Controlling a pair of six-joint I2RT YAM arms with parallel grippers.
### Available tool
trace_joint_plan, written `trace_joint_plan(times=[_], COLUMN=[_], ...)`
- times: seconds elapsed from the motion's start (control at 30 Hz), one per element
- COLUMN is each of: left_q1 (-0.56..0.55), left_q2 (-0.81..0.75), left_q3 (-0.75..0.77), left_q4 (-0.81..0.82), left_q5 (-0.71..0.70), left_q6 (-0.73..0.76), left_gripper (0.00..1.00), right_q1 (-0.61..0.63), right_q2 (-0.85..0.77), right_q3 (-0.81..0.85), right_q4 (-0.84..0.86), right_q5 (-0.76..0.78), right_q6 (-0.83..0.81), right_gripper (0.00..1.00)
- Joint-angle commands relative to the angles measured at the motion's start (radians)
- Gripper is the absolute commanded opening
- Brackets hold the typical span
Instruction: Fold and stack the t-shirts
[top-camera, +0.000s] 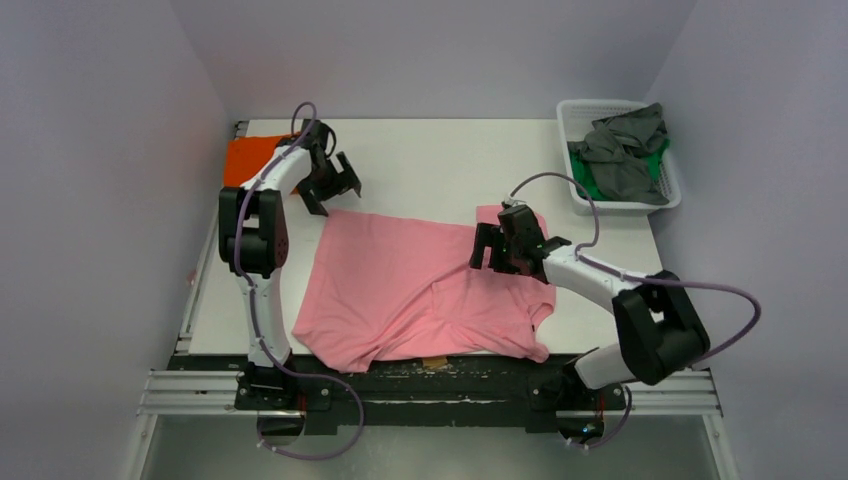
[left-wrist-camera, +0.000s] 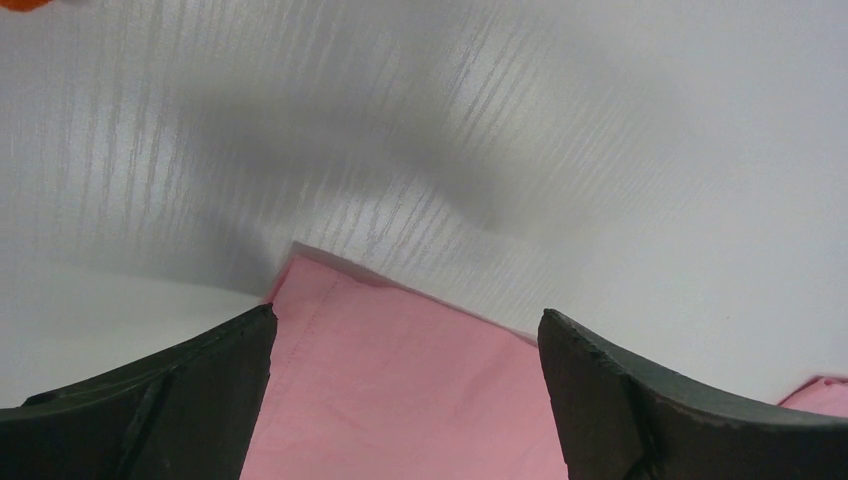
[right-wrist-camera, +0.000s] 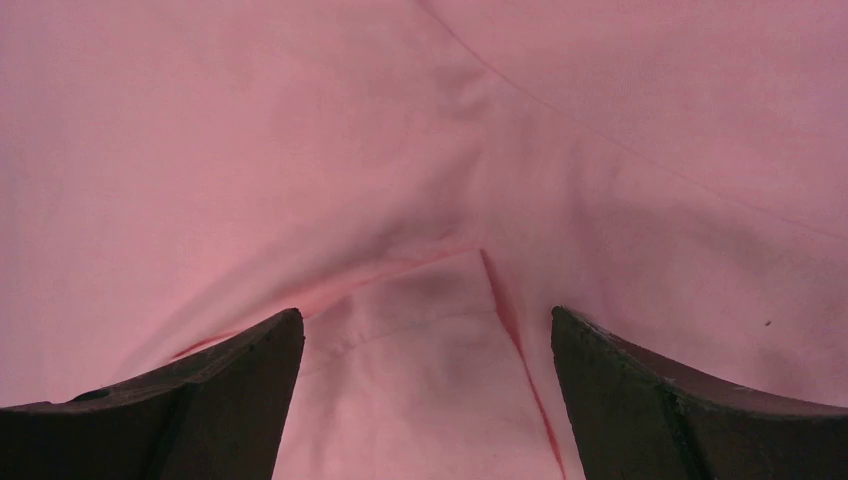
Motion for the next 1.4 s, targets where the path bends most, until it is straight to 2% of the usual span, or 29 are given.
trace_joint_plan(times=[0.0, 0.23, 0.37, 0.5, 0.77, 1.07, 1.37], left_q1=[-0.002, -0.012, -0.054, -0.095, -0.134, -0.140, -0.171], left_q2=[-0.047, -0.049, -0.043, 0.029, 0.186, 0.204, 0.225], left_q3=[0.016, 0.016, 0.031, 0.142, 0.349, 0.301, 0.332], left_q4=[-0.015, -0.061, -0.064, -0.153, -0.233, -0.225, -0.248], left_q5=[-0.029, -0.059, -0.098, -0.147, -0.132, -0.128, -0.131], left_q6=[-0.048, -0.115, -0.150, -0.179, -0.198, -0.205, -0.175], left_gripper=[1.00, 1.00, 1.00, 1.00, 1.00, 0.97, 0.83], right_q1=[-0.008, -0.112, -0.197, -0.243, -0.248, -0.249, -0.249], right_q2=[0.091, 0.149, 0.143, 0.141, 0.138, 0.097, 0.079], right_q3=[-0.010, 0.006, -0.005, 0.016, 0.048, 0.028, 0.021], right_q4=[0.009, -0.090, -0.111, -0.145, -0.133, -0.124, -0.115], right_q5=[-0.002, 0.084, 0.072, 0.097, 0.052, 0.062, 0.051], right_q6=[0.055, 0.067, 0.050, 0.023, -0.023, -0.034, -0.036], right_gripper=[0.91, 0.91, 0.91, 0.91, 0.91, 0.91, 0.91])
